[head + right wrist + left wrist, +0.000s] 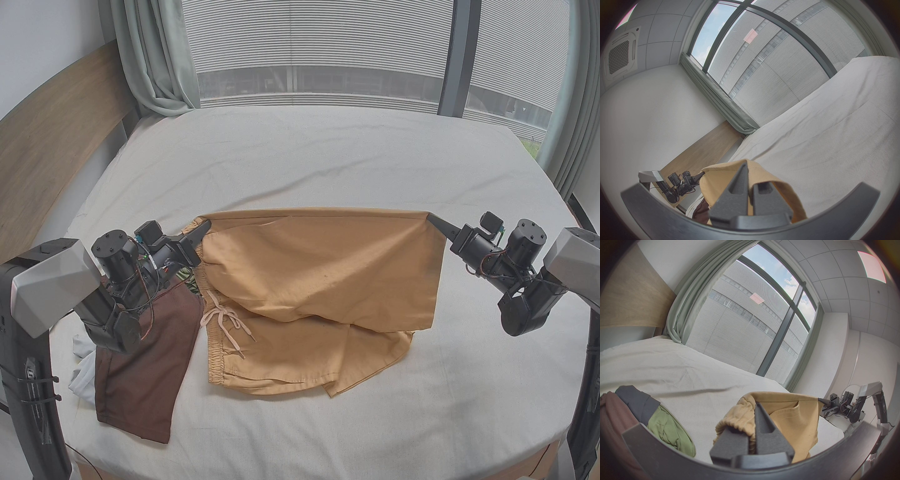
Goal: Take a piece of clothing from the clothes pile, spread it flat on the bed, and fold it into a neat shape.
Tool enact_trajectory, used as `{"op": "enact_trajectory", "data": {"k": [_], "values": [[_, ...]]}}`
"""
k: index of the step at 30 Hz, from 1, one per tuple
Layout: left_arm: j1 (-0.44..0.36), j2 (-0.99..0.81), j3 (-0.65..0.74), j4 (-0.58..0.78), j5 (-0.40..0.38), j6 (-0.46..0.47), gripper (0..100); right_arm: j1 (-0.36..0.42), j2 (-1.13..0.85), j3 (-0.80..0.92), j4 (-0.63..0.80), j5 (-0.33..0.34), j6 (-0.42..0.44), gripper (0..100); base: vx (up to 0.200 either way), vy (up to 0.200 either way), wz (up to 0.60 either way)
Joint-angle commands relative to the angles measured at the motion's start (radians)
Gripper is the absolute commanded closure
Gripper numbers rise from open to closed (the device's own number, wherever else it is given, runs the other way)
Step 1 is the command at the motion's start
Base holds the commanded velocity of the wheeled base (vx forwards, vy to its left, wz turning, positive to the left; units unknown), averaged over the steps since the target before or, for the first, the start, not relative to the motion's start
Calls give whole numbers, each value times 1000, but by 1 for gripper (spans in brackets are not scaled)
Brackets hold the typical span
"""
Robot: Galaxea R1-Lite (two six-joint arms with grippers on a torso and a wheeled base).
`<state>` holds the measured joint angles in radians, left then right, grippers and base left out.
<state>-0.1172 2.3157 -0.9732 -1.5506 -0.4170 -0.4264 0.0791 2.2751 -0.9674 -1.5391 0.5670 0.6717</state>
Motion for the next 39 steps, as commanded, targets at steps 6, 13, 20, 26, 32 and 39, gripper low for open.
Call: {"op": "enact_trajectory", "data": {"k": [6,13,20,26,32,39], "values": [[-1,88,-110,0,30,-17,100,-7,112,-126,22,1,9,100,0,0,0],[-1,129,-162,0,32,-55,100,-12,164,-206,34,1,9,100,0,0,0],[1,168,-217,0,50,-74,100,-13,199,-286,80,1,9,100,0,0,0],[-2,183,-240,1,50,-83,100,-13,227,-335,108,1,8,100,0,0,0],[-2,195,-256,1,50,-86,100,-13,254,-364,116,1,8,100,0,0,0],[-2,212,-288,3,52,-111,100,-15,274,-410,128,1,8,100,0,0,0]]}}
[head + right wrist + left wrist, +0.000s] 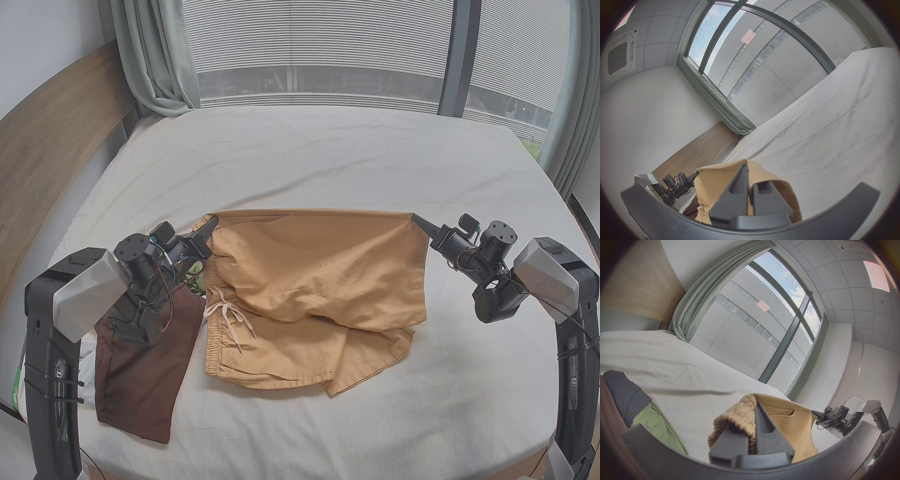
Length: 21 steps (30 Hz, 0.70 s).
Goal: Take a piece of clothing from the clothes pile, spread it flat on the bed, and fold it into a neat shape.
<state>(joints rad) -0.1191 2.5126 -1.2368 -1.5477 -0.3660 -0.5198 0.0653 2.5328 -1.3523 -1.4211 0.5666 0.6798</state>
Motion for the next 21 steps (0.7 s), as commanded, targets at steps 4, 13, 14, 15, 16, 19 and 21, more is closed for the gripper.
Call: {"op": "enact_trajectory", "data": {"k": [4,13,14,15,16,19,21], "values": [[1,23,-44,1,1,-22,100,-1,20,-34,14,1,0,100,0,0,0],[-5,55,-79,4,2,-23,0,-1,64,-96,14,-5,0,0,0,0,0],[-5,55,-79,4,2,-23,0,-1,64,-96,14,-5,0,0,0,0,0],[-11,55,-73,4,2,-23,0,-2,78,-97,14,-5,-3,0,0,0,0],[-13,55,-70,6,4,-23,0,-5,78,-93,14,-5,-5,0,0,0,0],[-14,55,-64,6,12,-23,0,-16,67,-62,11,-5,-8,0,0,0,0],[-13,54,-59,6,19,-23,0,-19,44,-14,1,-5,-9,0,0,0,0]]}}
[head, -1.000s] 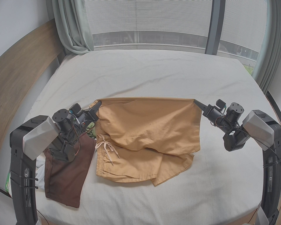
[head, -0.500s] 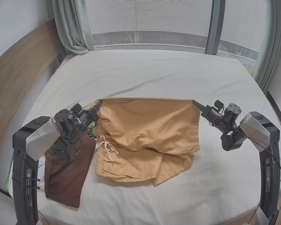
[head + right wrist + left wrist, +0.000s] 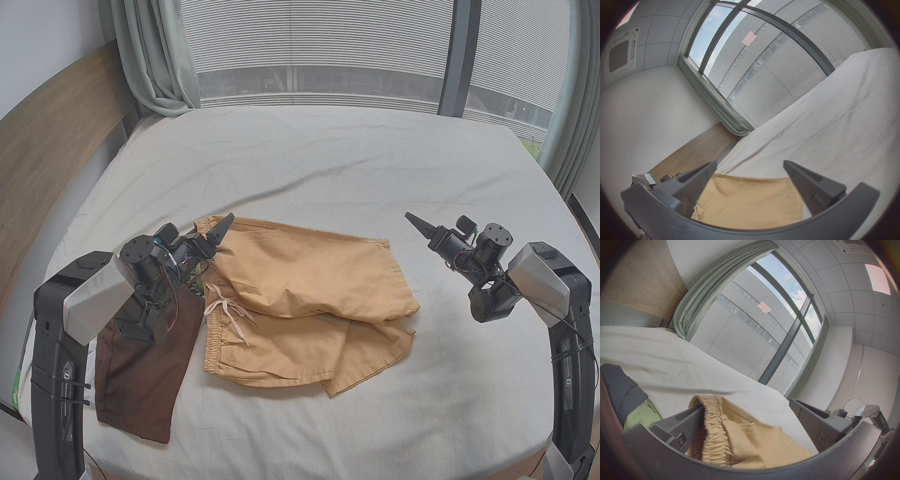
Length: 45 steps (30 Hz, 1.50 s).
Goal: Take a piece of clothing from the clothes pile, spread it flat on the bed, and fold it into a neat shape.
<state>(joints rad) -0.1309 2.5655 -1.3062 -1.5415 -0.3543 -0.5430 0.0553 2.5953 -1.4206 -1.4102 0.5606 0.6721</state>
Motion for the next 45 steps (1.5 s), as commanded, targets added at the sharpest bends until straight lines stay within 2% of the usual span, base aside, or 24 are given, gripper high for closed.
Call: {"op": "enact_trajectory", "data": {"k": [1,10,20,28,37,40,45], "values": [[0,-1,11,1,9,0,0,-12,-32,75,-15,1,-2,0,0,0,0],[11,-42,90,1,9,0,0,-12,-156,362,-128,1,-31,0,0,0,0],[56,-117,209,0,9,0,0,-15,-256,583,-133,1,-111,0,0,0,0],[116,-173,315,23,5,1,0,-5,-265,672,-133,-1,-181,0,0,0,0],[112,-220,470,66,-61,3,0,5,-261,709,-133,2,-192,0,0,0,0],[114,-249,535,89,-115,1,0,8,-254,715,-135,2,-194,0,0,0,0],[108,-294,607,75,-121,5,0,11,-254,750,-133,4,-192,0,0,0,0]]}}
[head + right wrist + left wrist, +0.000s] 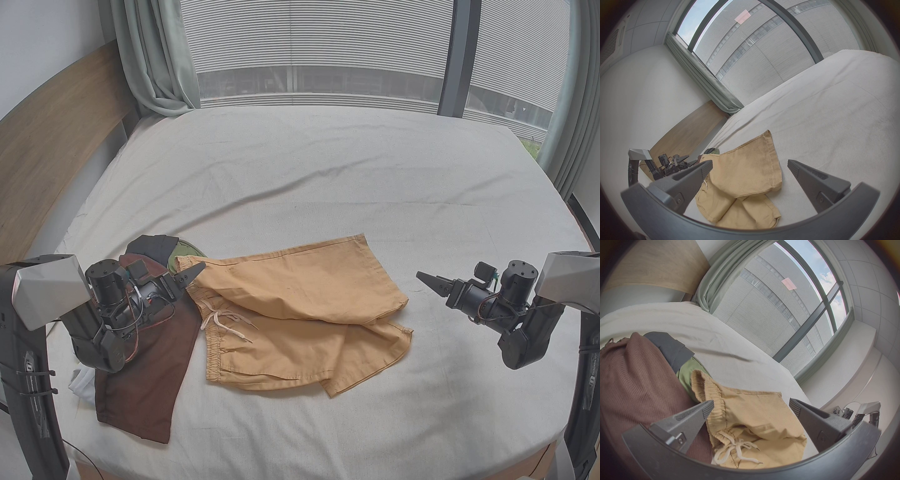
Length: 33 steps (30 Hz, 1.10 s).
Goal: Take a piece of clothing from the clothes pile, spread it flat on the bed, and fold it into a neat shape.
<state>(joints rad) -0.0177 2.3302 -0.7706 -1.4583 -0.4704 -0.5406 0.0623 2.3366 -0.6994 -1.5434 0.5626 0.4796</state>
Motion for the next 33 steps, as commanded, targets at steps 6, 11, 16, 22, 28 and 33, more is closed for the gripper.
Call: {"op": "enact_trajectory", "data": {"k": [6,11,16,22,28,33], "values": [[-31,-118,217,-63,-43,14,0,11,3,90,2,0,5,0,0,0,0],[-21,-135,306,-91,-93,80,0,11,7,136,2,-1,10,0,0,0,0],[-4,-138,361,-93,-149,166,0,22,43,156,3,-9,13,0,0,0,0],[-1,-126,381,-91,-151,234,0,42,79,150,2,-61,42,0,0,0,0],[-2,-118,383,-91,-152,254,0,53,130,124,3,-75,57,0,0,0,0],[-2,-101,383,-91,-152,258,0,83,170,95,3,-118,109,0,0,0,0]]}}
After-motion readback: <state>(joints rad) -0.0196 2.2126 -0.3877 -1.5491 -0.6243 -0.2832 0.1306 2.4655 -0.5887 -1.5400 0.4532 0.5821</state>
